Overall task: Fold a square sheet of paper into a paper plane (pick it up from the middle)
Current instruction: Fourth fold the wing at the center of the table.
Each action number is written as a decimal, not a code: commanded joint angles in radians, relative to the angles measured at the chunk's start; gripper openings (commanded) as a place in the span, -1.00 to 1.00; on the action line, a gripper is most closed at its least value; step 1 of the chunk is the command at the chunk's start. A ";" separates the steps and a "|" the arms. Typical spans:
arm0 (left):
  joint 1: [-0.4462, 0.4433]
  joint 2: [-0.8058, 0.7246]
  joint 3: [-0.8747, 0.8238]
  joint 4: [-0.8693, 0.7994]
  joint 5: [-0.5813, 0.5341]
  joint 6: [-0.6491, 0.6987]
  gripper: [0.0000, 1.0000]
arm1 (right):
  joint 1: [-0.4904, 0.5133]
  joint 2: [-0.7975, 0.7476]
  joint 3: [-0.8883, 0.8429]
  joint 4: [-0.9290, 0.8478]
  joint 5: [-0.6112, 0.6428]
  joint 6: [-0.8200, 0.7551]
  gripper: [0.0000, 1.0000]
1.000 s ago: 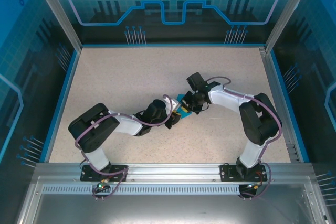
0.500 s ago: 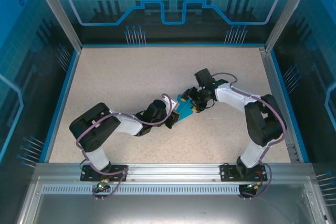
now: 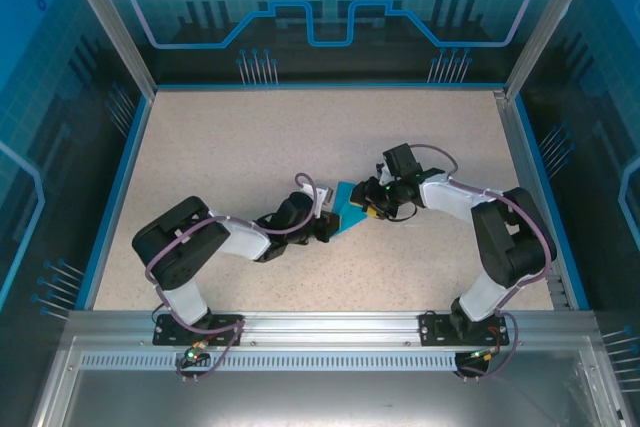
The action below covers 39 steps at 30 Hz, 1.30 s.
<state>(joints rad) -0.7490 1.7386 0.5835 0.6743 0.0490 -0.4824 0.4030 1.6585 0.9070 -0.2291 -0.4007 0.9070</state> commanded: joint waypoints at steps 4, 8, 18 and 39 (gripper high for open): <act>0.004 0.004 -0.030 0.056 -0.023 -0.085 -0.86 | -0.012 0.010 0.008 0.041 -0.027 -0.033 -0.21; 0.004 0.006 -0.022 0.036 -0.030 -0.097 -0.87 | -0.006 0.043 0.034 0.047 -0.039 -0.036 -0.25; 0.008 0.008 -0.028 0.036 -0.045 -0.174 -0.86 | 0.010 0.134 0.085 0.044 -0.075 -0.047 -0.21; 0.027 0.005 -0.010 -0.030 0.012 -0.228 -0.40 | 0.028 0.233 0.159 -0.090 0.007 -0.079 -0.05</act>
<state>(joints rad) -0.7376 1.7500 0.5659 0.6746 0.0307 -0.6987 0.4122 1.8618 1.0340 -0.2417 -0.4377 0.8581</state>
